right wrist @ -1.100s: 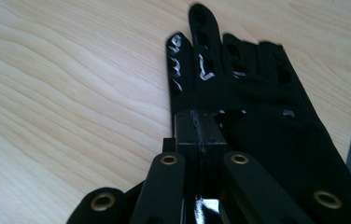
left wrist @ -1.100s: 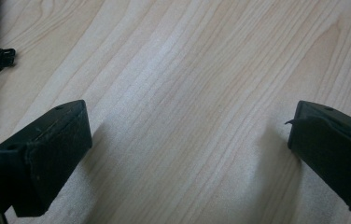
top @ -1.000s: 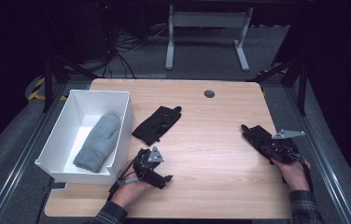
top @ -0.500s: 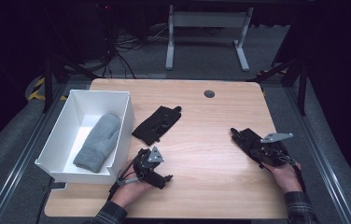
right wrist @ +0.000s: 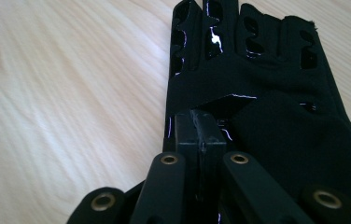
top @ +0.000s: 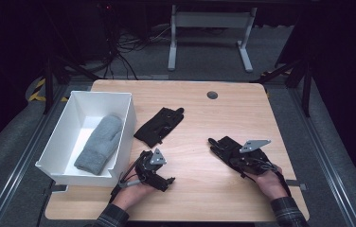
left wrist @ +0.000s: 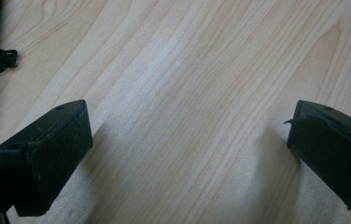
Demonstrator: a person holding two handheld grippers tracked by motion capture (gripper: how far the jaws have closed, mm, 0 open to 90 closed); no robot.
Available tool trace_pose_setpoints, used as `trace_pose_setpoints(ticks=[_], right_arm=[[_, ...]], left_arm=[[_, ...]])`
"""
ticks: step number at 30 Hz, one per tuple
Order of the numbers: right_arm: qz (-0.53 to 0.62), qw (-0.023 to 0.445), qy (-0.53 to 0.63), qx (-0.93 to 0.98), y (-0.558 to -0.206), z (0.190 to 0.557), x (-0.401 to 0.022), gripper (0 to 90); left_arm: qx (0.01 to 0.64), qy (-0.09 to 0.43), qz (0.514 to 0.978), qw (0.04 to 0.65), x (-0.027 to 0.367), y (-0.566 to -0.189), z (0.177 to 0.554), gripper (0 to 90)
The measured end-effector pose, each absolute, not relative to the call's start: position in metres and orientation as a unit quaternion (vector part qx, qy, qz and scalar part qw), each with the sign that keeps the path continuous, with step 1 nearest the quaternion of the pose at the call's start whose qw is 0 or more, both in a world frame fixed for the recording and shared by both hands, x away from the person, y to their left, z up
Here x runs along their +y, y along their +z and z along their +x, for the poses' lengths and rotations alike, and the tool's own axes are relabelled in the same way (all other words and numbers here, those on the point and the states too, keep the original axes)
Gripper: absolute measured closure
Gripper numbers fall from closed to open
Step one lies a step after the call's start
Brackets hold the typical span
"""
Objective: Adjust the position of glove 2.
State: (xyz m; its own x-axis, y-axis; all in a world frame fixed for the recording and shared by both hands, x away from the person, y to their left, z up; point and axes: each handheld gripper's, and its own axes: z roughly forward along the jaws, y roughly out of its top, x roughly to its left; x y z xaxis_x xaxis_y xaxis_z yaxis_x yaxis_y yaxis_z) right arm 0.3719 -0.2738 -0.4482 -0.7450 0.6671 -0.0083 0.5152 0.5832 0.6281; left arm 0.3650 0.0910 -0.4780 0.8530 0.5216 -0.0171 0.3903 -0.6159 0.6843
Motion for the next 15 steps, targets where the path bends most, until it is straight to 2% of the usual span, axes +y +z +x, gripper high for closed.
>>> trace_pose_setpoints(ticks=[7,10,12,15], right_arm=[[0.302,0.100,0.319,0.893,-0.450,0.363,-0.245,90.0],[0.291,0.109,0.324,0.893,-0.446,0.360,-0.241,90.0],[0.292,0.114,0.330,0.890,-0.442,0.360,-0.244,90.0],[0.324,0.147,0.339,0.871,-0.431,0.368,-0.276,90.0]], left_arm=[[0.255,0.092,0.894,0.356,0.091,-0.478,0.365,0.5],[0.256,0.092,0.893,0.358,0.091,-0.478,0.365,0.5],[0.256,0.092,0.893,0.357,0.091,-0.478,0.365,0.5],[0.255,0.092,0.894,0.357,0.091,-0.478,0.365,0.5]])
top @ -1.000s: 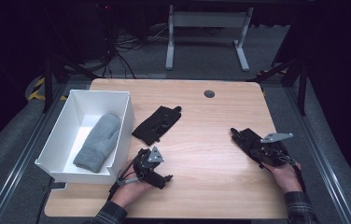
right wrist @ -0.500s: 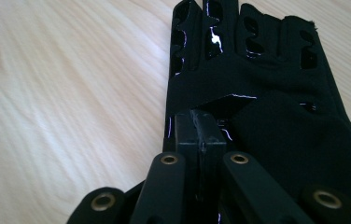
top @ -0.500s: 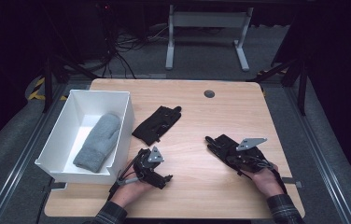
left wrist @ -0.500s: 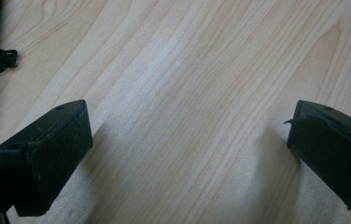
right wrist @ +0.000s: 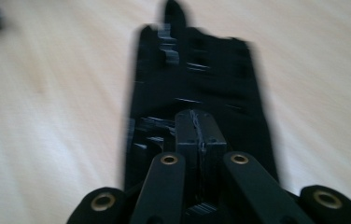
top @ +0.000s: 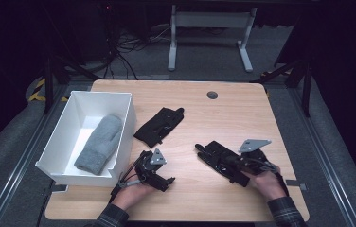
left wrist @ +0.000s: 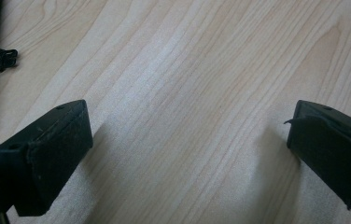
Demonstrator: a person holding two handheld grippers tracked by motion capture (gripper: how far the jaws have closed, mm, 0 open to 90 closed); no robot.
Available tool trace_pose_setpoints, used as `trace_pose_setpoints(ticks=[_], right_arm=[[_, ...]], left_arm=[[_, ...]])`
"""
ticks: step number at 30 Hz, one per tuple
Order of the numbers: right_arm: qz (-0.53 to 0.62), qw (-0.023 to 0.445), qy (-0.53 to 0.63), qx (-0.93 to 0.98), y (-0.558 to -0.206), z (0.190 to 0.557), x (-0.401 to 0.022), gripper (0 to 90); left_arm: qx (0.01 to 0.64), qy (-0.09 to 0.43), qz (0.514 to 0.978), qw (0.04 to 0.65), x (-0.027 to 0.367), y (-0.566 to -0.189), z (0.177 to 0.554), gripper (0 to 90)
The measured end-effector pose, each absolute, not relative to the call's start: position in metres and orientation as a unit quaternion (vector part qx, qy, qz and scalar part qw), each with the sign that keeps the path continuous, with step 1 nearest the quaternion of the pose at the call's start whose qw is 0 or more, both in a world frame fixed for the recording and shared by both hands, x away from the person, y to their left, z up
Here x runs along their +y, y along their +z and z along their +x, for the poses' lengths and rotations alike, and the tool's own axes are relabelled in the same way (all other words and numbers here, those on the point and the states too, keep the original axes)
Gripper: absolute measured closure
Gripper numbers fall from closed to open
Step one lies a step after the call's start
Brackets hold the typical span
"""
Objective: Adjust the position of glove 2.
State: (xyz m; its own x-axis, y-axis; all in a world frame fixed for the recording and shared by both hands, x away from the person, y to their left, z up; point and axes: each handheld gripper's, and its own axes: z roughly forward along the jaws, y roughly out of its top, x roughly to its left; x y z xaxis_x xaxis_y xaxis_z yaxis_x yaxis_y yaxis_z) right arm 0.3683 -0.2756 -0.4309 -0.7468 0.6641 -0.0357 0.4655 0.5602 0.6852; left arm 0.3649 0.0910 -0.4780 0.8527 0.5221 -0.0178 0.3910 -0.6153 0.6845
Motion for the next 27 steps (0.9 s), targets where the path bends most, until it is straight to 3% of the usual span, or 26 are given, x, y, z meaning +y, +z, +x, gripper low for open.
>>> trace_pose_setpoints(ticks=[7,14,27], right_arm=[[0.363,0.149,0.326,0.860,-0.437,0.378,-0.318,90.0],[0.347,0.155,0.346,0.858,-0.432,0.373,-0.315,90.0],[0.346,0.123,0.312,0.876,-0.445,0.366,-0.309,90.0]], left_arm=[[0.256,0.092,0.894,0.357,0.091,-0.478,0.365,0.5],[0.256,0.092,0.893,0.357,0.091,-0.478,0.365,0.5],[0.257,0.092,0.893,0.358,0.091,-0.478,0.365,0.5]])
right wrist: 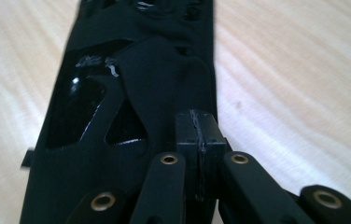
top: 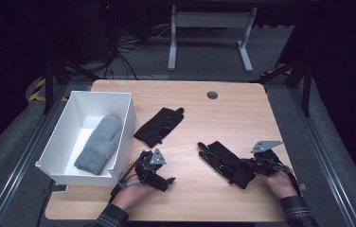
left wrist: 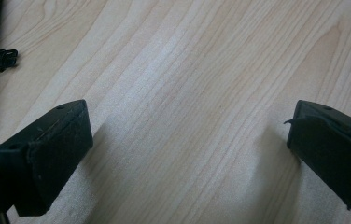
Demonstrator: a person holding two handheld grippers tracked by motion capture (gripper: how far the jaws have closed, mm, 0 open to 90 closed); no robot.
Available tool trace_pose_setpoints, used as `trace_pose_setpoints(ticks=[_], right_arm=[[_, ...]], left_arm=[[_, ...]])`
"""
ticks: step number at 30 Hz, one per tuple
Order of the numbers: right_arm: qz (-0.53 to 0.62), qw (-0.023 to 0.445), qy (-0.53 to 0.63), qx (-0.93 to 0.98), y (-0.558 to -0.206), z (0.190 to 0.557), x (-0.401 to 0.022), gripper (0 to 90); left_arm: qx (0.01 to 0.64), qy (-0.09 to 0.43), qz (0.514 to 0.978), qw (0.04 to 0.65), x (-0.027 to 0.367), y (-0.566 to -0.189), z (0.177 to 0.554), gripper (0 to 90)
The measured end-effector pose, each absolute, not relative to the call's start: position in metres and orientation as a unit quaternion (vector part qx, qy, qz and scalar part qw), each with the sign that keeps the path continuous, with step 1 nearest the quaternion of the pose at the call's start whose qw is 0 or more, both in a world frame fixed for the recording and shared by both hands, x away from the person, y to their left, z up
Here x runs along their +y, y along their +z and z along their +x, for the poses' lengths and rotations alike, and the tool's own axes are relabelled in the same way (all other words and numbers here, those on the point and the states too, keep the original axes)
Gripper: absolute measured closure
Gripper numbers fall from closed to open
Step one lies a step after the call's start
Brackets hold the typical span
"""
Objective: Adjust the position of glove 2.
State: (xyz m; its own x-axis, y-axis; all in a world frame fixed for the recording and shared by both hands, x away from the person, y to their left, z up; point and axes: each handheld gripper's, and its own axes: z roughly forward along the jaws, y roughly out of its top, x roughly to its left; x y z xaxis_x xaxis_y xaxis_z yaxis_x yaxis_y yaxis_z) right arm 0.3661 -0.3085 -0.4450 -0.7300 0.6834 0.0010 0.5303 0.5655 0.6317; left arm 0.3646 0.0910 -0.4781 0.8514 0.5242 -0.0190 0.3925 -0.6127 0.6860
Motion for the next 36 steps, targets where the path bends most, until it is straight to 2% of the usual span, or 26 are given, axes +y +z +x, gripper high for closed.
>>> trace_pose_setpoints(ticks=[15,20,21,25,30,31,36], right_arm=[[0.291,0.079,0.320,0.898,-0.447,0.323,-0.278,90.0],[0.282,0.086,0.332,0.896,-0.442,0.319,-0.277,89.3],[0.285,0.099,0.344,0.889,-0.437,0.319,-0.280,83.9],[0.314,0.145,0.362,0.866,-0.431,0.327,-0.296,71.9],[0.352,0.171,0.352,0.850,-0.440,0.339,-0.317,50.5],[0.352,0.171,0.352,0.850,-0.440,0.339,-0.317,50.5],[0.393,0.194,0.341,0.832,-0.455,0.350,-0.341,33.0]], left_arm=[[0.257,0.093,0.893,0.358,0.091,-0.478,0.365,0.6],[0.257,0.092,0.893,0.358,0.091,-0.478,0.365,0.6],[0.257,0.092,0.893,0.358,0.091,-0.478,0.364,0.6],[0.257,0.093,0.893,0.358,0.091,-0.478,0.365,0.6],[0.257,0.093,0.893,0.359,0.091,-0.478,0.365,0.6],[0.257,0.093,0.893,0.359,0.091,-0.478,0.365,0.6],[0.256,0.094,0.893,0.358,0.091,-0.478,0.365,0.6]])
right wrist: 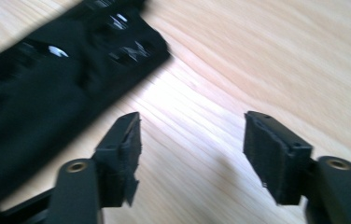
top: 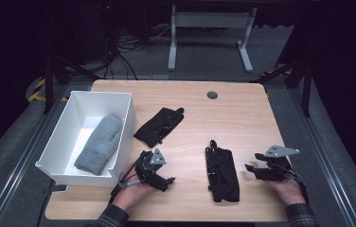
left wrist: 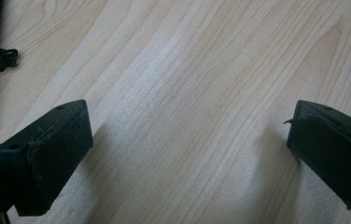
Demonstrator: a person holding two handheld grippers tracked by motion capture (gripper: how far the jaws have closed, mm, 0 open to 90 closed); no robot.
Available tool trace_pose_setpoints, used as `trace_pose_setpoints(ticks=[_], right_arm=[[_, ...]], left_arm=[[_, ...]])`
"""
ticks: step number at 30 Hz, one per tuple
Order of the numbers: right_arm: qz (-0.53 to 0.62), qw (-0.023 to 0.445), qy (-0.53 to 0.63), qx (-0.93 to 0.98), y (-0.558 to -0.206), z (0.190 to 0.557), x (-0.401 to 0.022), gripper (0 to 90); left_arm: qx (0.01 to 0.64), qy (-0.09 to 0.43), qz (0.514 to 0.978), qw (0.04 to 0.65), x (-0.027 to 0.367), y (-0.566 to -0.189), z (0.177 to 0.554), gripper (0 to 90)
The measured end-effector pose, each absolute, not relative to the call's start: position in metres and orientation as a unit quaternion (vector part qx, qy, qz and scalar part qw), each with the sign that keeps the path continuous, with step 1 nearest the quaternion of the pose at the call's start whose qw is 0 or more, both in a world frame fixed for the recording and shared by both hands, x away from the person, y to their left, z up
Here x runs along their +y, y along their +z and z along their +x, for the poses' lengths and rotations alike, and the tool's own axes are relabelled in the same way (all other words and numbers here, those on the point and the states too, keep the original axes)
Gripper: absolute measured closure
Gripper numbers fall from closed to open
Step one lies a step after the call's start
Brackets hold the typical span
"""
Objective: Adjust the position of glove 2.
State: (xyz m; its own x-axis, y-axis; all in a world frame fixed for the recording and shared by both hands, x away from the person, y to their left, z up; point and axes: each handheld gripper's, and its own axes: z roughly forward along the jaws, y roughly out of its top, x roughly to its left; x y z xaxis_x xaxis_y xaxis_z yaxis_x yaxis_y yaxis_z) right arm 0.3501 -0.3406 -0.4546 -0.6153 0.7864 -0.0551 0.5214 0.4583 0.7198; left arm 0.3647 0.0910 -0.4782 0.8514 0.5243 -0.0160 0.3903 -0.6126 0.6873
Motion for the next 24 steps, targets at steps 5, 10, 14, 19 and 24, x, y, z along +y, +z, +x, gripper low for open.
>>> trace_pose_setpoints(ticks=[5,10,14,19,24], right_arm=[[0.407,0.195,0.340,0.825,-0.464,0.354,-0.345,20.6],[0.410,0.193,0.352,0.819,-0.468,0.354,-0.346,17.0],[0.410,0.194,0.354,0.818,-0.469,0.354,-0.346,16.3],[0.410,0.194,0.354,0.818,-0.469,0.354,-0.346,16.3],[0.410,0.194,0.354,0.818,-0.469,0.354,-0.346,16.2]], left_arm=[[0.257,0.092,0.892,0.359,0.091,-0.478,0.365,1.5],[0.270,0.093,0.891,0.352,0.091,-0.473,0.367,10.9],[0.285,0.095,0.891,0.341,0.091,-0.467,0.371,26.9],[0.300,0.097,0.883,0.349,0.088,-0.457,0.375,46.4],[0.332,0.087,0.871,0.351,0.087,-0.449,0.385,73.1]])
